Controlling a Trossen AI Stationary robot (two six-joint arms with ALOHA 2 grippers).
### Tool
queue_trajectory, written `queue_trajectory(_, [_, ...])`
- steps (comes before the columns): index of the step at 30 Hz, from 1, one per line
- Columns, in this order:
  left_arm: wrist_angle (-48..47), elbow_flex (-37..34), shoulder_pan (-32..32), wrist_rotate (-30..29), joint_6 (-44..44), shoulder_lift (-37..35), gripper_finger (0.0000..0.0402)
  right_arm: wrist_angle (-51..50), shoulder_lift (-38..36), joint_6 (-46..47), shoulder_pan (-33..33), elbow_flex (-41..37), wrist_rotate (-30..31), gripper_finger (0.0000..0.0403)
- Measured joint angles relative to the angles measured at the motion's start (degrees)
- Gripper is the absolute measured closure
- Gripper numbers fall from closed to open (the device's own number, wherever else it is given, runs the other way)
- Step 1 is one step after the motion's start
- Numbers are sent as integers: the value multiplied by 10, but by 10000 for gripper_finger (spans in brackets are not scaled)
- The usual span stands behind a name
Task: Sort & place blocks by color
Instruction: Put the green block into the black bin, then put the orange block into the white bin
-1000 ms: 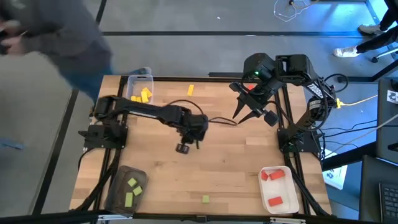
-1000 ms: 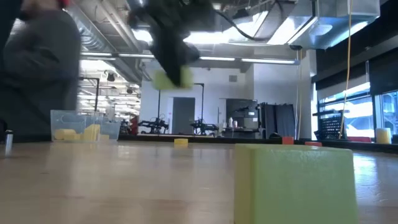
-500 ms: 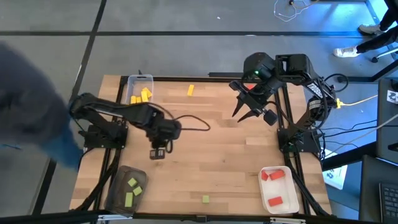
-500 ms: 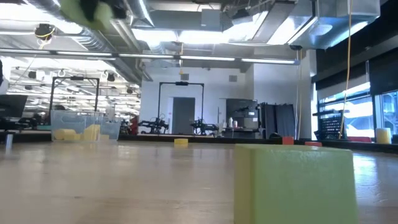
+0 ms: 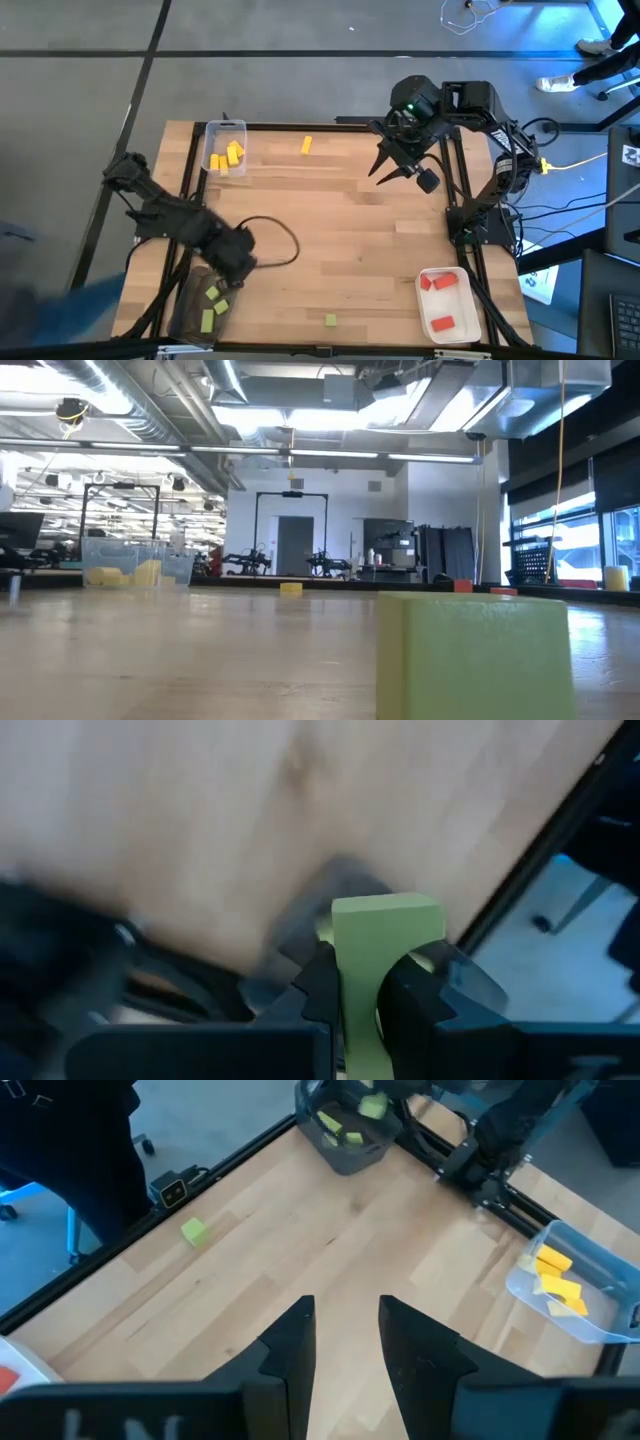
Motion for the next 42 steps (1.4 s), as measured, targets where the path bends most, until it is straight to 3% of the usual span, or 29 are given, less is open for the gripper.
queue_trajectory(8, [200, -115, -131, -1, -258, 0, 364, 3, 8, -1, -18, 0, -1, 289])
queue_trajectory(14, [276, -203, -183, -28, -353, 0, 364, 8, 28, -1, -22, 0, -1, 289])
queue_trajectory(19, [277, -245, -189, -30, -373, 0, 362, 8, 48, -1, -22, 0, 0, 289])
queue_trajectory(27, [279, -271, -186, -33, -347, 0, 319, 4, 63, 2, -22, 0, 0, 289])
queue_trajectory(32, [279, -271, -186, -90, -370, 0, 319, -1, 63, 2, -22, 0, -1, 289])
queue_trajectory(37, [277, -265, -181, -102, -381, -12, 316, -1, 64, 43, -18, 0, -1, 289])
queue_trajectory(42, [273, -248, -168, -207, -316, -39, 319, -1, 65, 110, -18, 0, -2, 289])
